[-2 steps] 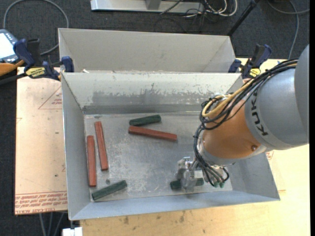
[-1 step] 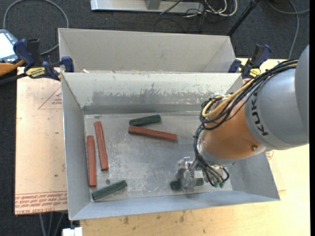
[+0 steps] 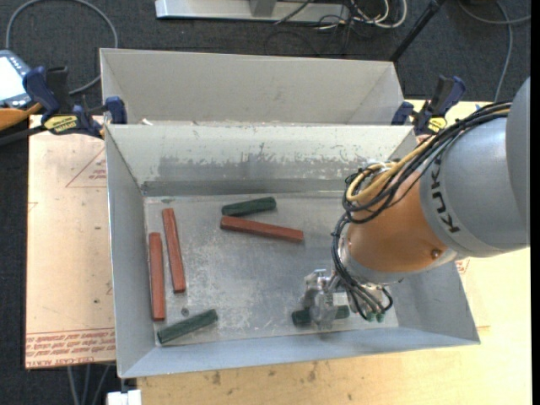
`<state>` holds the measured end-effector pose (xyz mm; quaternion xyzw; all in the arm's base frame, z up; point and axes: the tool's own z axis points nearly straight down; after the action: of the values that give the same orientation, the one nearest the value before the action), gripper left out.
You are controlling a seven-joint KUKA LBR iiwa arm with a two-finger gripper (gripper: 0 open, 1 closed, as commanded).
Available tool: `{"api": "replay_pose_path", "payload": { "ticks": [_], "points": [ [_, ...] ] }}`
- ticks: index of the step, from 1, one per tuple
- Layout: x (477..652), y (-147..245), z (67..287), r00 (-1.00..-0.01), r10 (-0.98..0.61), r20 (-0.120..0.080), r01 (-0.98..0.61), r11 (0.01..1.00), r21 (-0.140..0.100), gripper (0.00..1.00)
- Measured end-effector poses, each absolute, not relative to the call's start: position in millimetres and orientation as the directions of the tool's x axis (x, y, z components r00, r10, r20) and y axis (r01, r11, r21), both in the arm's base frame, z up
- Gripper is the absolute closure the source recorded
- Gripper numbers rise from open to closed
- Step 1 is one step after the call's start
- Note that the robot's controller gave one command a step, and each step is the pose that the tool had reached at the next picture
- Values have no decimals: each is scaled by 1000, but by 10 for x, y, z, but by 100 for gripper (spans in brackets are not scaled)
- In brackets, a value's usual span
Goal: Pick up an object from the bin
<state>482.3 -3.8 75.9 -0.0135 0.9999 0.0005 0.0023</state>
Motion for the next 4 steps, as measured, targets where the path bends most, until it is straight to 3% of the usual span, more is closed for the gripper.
{"api": "replay_pose_path", "payload": {
  "ticks": [1,2,3,4],
  "points": [
    [4838,-39,747,-1000,-26,-13,-26,1000,0,0],
    [4909,340,716,-950,-311,-10,-311,951,-1,0],
    [4845,951,730,-990,140,-2,140,990,3,0],
    [4988,1292,730,-997,-71,-3,-71,997,2,0]
  ]
}}
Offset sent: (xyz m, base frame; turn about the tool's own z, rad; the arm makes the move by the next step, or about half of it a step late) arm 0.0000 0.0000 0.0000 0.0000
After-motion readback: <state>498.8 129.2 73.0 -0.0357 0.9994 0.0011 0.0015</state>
